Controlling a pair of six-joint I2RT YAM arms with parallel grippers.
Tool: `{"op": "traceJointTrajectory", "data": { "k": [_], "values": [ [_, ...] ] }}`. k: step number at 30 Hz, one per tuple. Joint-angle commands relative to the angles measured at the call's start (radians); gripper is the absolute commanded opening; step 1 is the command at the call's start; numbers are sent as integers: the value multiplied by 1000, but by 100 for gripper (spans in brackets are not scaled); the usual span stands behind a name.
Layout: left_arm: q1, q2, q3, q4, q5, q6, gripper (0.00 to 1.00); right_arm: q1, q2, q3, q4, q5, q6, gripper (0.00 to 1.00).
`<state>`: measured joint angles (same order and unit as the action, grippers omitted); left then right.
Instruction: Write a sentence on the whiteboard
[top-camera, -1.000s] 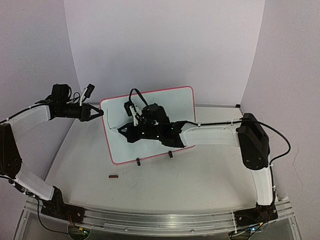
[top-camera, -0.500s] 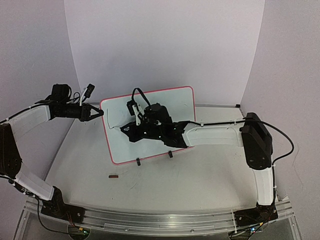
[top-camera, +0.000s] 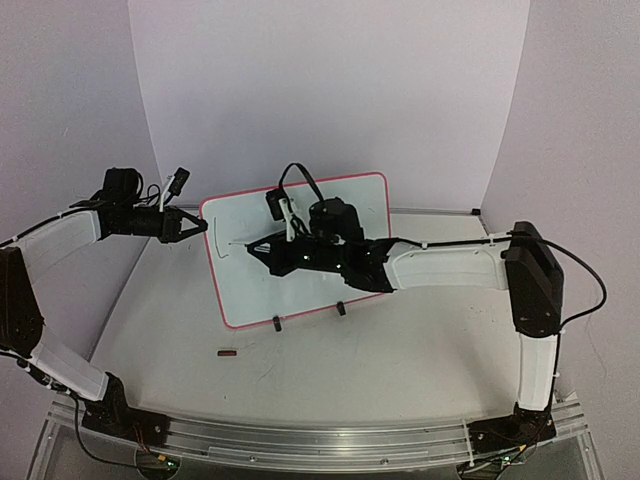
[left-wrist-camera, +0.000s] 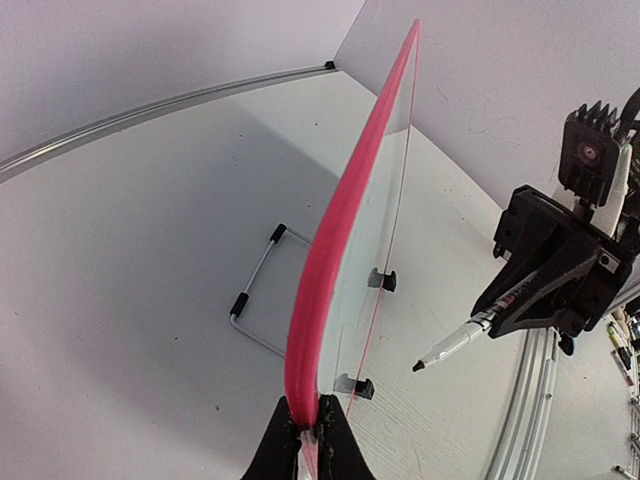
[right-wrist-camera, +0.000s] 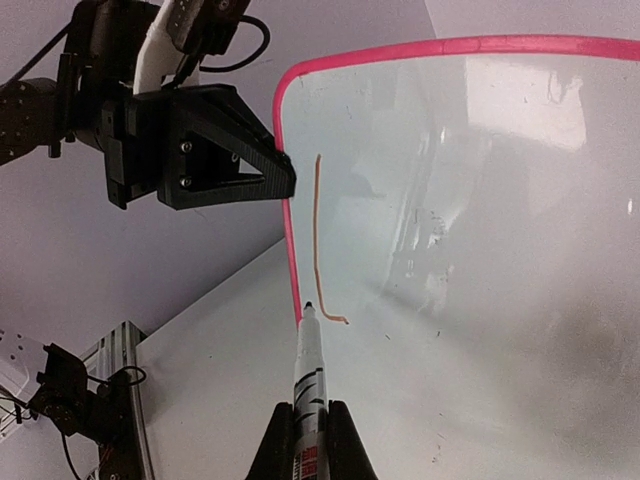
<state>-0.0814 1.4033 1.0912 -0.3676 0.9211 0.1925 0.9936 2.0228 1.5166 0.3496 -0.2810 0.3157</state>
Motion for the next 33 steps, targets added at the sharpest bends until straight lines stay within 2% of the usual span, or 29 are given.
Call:
{"op": "traceJointTrajectory", "data": {
  "k": [1,25,33],
  "values": [
    [2,-20,6,-14,-51,32,0,3,-6,63,26,41,6,0],
    [2,-11,12,-18,-49,30,0,-9,103,171,-41,100,35,0],
    [2,-10,13,-18,-47,30,0,-11,138,224,-84,67,24,0]
  ]
}}
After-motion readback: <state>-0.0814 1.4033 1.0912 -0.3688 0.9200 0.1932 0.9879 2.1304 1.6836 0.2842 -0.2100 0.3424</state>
